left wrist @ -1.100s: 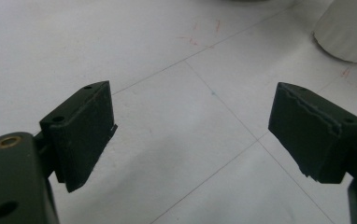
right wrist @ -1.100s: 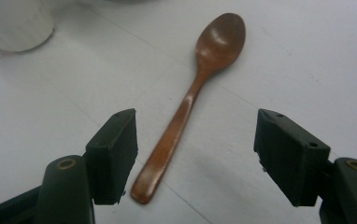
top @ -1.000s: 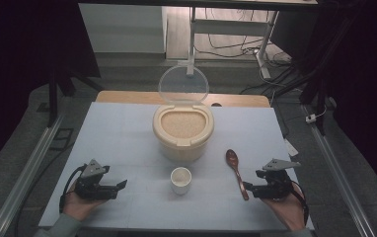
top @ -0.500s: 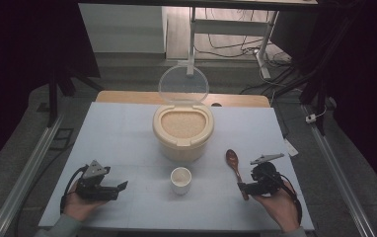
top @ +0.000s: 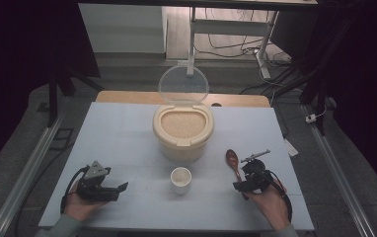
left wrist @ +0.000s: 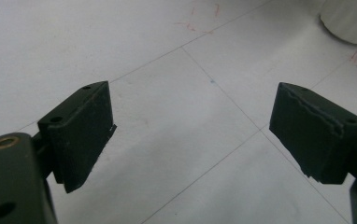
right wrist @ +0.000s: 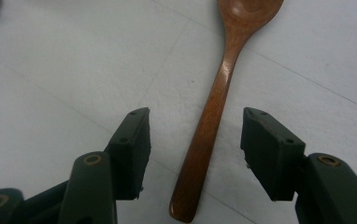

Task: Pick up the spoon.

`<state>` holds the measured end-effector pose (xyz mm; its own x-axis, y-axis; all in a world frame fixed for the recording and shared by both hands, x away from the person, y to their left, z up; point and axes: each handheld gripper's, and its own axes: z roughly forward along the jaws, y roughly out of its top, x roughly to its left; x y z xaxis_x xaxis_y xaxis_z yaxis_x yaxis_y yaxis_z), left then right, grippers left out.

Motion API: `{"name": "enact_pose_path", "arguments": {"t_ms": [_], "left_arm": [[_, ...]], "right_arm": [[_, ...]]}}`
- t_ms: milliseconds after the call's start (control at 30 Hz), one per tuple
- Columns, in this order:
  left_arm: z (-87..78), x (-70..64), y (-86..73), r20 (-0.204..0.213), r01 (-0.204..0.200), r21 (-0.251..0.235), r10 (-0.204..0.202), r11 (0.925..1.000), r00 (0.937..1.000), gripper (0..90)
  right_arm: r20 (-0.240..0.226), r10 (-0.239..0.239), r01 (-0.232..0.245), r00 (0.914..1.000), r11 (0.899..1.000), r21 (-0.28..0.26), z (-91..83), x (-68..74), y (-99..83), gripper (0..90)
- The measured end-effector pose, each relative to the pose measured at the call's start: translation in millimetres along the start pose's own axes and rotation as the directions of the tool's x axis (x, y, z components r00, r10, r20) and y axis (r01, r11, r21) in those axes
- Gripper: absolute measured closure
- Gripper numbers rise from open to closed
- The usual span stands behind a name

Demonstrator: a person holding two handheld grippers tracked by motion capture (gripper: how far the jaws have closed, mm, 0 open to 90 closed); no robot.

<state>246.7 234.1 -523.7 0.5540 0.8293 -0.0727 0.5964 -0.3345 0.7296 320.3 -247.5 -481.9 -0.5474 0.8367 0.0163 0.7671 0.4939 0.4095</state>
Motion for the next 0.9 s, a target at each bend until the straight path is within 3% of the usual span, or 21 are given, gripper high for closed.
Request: {"name": "enact_pose_path", "arguments": {"t_ms": [367, 600, 900], "left_arm": [[1.0, 0.6, -0.7, -0.003, -0.004, 0.006, 0.004, 1.0000, 1.0000, 13.2], [1.4, 0.6, -1.1, -0.004, -0.007, 0.009, 0.007, 0.9999, 1.0000, 13.2], [1.9, 0.2, -1.8, -0.008, -0.010, 0.014, 0.010, 0.9998, 0.9999, 13.1]], "right_arm": [[0.027, 0.024, -0.025, 0.9994, 0.999, 0.029, 13.6, -2.2, 3.8, 56.2], [0.096, 0.006, -0.010, 0.9954, 0.999, 0.049, 17.8, 2.4, 6.2, 67.2], [0.122, 0.023, -0.032, 0.9923, 0.997, 0.072, 20.4, 7.4, 12.2, 77.3]]}}
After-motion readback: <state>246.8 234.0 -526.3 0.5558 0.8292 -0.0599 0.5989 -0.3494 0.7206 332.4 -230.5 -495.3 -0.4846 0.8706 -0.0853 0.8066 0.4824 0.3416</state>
